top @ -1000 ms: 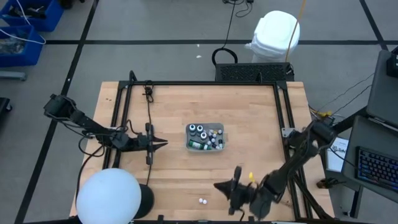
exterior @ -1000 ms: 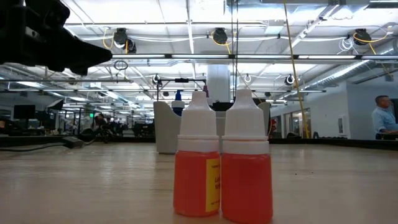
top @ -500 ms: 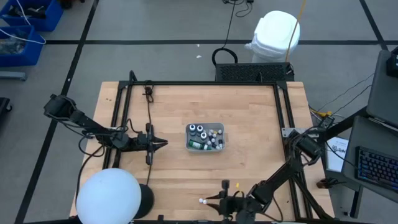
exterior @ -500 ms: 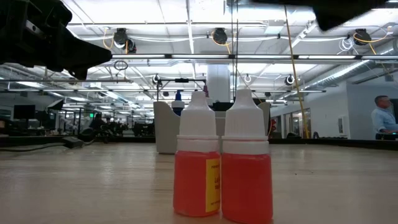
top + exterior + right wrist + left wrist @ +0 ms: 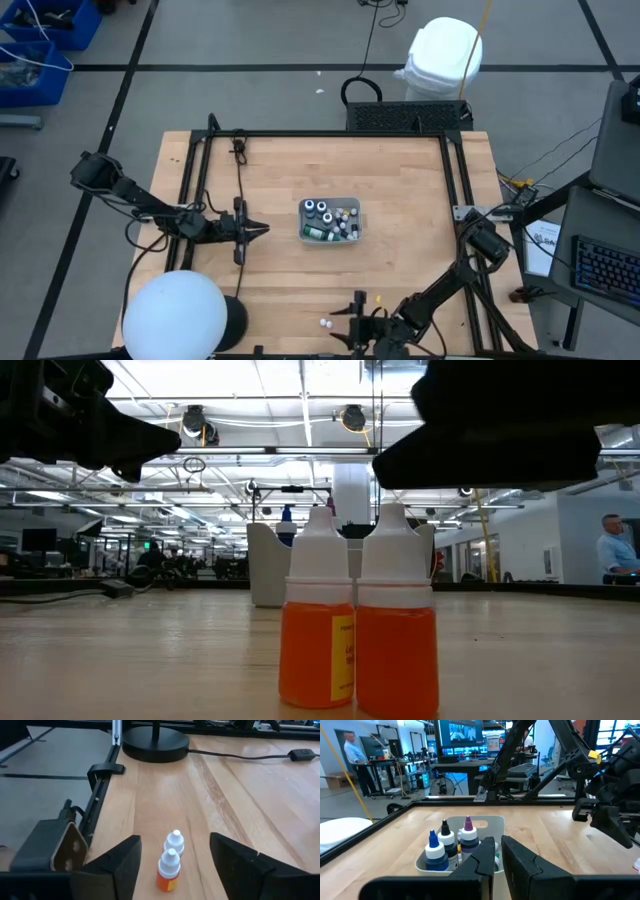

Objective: Pick & Place food coloring
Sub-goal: Put the small orange food coloring bottle into the gray bin

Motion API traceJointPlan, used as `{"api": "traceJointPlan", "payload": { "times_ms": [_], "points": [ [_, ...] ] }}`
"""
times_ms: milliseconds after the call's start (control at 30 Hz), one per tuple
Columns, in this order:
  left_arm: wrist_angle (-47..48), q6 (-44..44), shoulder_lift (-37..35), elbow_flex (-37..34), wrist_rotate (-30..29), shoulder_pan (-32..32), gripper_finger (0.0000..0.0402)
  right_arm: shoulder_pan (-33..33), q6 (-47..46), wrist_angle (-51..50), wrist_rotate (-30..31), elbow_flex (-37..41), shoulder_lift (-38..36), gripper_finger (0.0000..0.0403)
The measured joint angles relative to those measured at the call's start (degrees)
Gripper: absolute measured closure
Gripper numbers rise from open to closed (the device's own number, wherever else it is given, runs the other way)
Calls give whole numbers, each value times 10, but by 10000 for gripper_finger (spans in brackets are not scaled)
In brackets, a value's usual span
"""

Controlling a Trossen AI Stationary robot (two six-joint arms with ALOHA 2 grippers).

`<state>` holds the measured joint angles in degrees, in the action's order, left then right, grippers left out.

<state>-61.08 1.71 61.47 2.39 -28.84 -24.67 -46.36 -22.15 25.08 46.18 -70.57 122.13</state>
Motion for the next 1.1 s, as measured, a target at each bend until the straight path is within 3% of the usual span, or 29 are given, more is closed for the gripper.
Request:
{"api": "traceJointPlan", "payload": {
  "times_ms": [733,1100],
  "points": [
    [0,10,0,0,0,0,360,12,-21,-5,-30,0,29,175],
    [0,20,0,0,0,0,360,13,-17,16,-29,0,39,197]
  ]
}}
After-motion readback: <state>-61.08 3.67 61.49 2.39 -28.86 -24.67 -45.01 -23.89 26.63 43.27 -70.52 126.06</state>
